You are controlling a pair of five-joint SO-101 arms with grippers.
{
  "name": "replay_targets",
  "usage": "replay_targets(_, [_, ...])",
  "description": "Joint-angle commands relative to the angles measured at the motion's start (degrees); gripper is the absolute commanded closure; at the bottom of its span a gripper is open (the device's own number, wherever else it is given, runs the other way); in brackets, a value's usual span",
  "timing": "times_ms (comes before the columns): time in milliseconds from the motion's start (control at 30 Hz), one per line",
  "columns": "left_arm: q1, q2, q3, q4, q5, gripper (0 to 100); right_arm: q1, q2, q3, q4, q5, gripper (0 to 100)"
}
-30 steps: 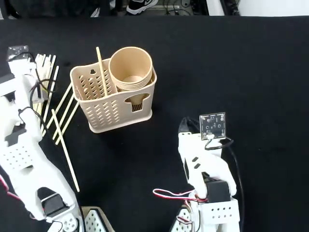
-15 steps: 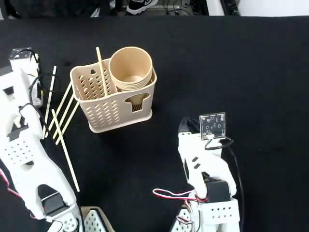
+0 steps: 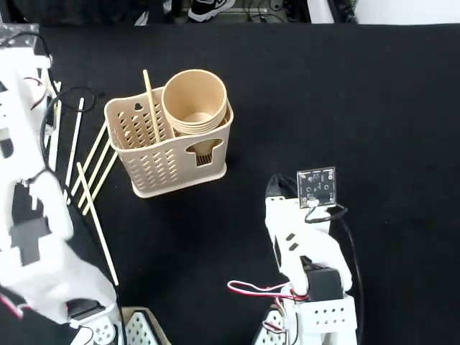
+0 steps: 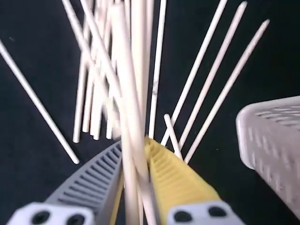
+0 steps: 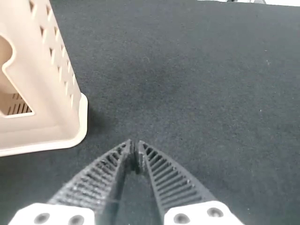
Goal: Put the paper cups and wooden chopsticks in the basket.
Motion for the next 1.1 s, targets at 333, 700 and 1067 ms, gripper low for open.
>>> replay_targets(333, [4.53, -56.00, 48.66, -36.40, 5.89, 97, -0.62, -4.00, -0.22, 0.18, 0.53, 97.9])
replay_targets(700, [15.52, -90.99, 76.00, -68.31, 15.21, 97, -0.62, -4.00, -0.22, 0.18, 0.53, 97.9])
replay_targets(1067, [25.54, -83.78, 72.48, -77.36, 15.47, 97, -0.62, -4.00, -0.22, 0.18, 0.53, 97.9])
